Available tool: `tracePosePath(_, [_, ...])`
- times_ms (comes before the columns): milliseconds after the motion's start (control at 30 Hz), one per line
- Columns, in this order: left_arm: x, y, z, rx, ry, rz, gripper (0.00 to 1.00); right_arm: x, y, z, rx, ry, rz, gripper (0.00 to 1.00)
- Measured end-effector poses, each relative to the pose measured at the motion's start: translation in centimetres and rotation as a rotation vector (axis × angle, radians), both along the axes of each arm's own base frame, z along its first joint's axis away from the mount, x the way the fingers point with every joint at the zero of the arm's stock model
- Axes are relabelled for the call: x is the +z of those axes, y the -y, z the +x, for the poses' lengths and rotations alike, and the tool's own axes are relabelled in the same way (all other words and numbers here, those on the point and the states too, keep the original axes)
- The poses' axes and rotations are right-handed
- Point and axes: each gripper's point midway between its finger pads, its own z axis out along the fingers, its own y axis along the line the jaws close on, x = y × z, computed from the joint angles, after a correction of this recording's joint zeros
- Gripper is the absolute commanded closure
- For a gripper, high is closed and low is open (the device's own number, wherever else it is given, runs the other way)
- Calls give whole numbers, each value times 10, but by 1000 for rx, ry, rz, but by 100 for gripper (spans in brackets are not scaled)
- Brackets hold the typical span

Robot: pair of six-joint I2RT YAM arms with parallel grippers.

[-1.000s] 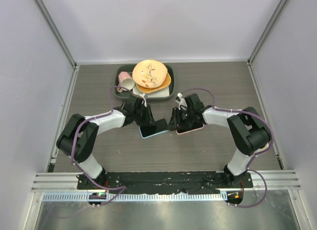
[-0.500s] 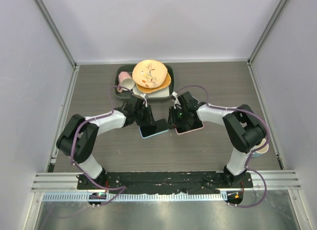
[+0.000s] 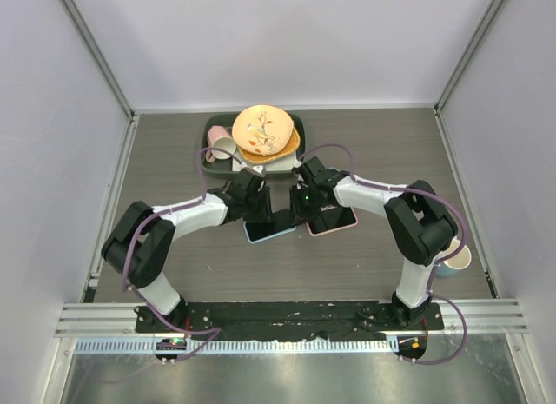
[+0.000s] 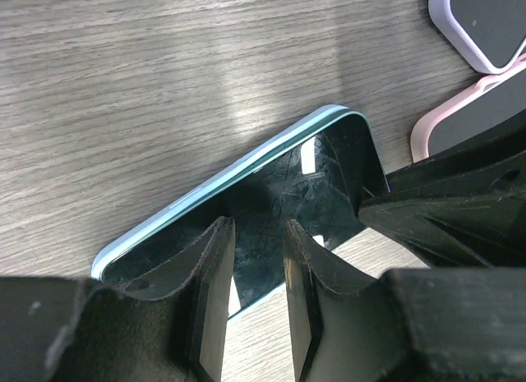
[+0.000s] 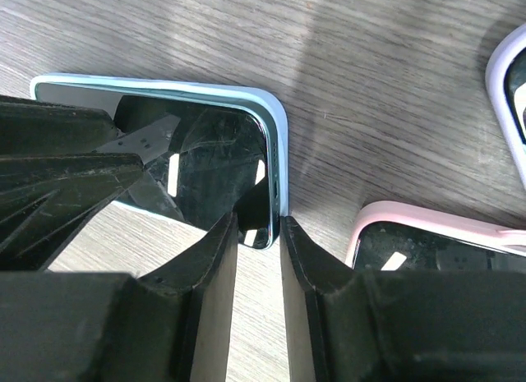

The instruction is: Put the phone into the phone case

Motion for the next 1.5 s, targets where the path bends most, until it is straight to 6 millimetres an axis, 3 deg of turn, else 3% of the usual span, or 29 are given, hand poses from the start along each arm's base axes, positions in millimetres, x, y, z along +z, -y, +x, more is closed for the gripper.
tracePosePath(500, [-1,13,-2,-16,37,118,65,-8,-1,1,0,39,-161,64])
tracePosePath(633, [-2,13,-3,-6,52,143,76,-8,-1,3,-4,57,-188,64])
tracePosePath(800, [-4,13,-2,-1,49,148,79,-10,-2,2,1,52,-187,64])
tracePosePath(1033, [-7,25,0,10,46,139,100,-12,-5,2,6,46,-185,59])
tracePosePath(1467, [-14,28,-1,23,27,143,100,-14,-6,1,11,41,-198,58])
tracePosePath(1500, [-14,28,-1,24,29,141,96,-14,-7,1,12,42,-199,58])
